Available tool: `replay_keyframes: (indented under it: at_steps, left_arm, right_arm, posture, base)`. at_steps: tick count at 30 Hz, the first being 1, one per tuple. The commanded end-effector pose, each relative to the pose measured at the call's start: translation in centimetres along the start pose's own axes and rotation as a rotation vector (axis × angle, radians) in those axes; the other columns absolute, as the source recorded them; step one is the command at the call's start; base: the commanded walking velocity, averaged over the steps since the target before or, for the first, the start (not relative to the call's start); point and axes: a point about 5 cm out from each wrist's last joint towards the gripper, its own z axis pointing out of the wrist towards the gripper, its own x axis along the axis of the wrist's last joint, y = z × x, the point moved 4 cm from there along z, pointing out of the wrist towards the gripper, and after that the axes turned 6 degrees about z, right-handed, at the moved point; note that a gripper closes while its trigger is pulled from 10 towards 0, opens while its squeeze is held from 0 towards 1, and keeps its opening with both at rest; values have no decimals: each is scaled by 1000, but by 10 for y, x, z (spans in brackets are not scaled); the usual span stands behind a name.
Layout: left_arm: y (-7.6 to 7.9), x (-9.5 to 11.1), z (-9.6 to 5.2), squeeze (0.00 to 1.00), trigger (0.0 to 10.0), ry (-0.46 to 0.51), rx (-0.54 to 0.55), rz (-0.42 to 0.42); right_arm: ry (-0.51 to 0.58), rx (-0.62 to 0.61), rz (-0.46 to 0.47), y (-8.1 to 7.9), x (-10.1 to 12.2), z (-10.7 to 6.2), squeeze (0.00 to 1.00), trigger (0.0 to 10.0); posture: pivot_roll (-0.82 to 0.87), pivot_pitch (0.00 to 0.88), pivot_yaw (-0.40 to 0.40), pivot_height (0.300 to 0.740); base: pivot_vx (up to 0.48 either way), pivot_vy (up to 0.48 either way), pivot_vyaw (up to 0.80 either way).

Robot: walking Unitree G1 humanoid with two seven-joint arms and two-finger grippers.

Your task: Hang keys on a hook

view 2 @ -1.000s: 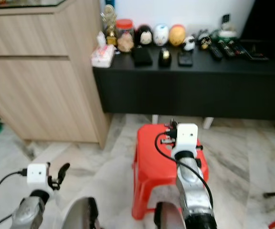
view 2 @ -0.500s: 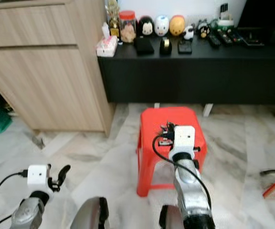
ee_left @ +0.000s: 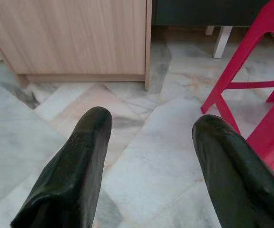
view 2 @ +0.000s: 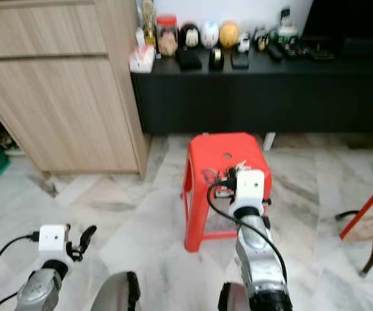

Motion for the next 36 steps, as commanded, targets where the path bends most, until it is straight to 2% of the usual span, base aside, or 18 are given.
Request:
replay_keyframes:
  at_steps: [1,9,21,27,36]
  left_arm:
    - [1,1,-1,0,10000,4,4,0]
    - [1,1,0,0,10000,7,13,-3]
    - [3,14,6,0,10000,49,2,3]
    - [5,26,10,0,10000,91,-17,12]
    - [5,26,10,0,10000,91,-17,12]
  right_arm:
    - [26,2,-5,1,8,2,0,10000]
    - [11,10,-1,-1,7,4,0,10000]
    - [5,24,1,-3,7,4,0,10000]
    - [-46,58,24,-4,4,5,0,10000]
    - [-46,58,24,-4,4,5,0,10000]
  posture:
    - [44,0,-40,610]
    - [45,0,-41,655]
    - [44,0,-40,740]
    - [47,0,-42,740]
    - [47,0,-42,740]
  base:
    - [0,0,0]
    - [0,0,0]
    - [0,0,0]
    - [0,0,0]
    - [0,0,0]
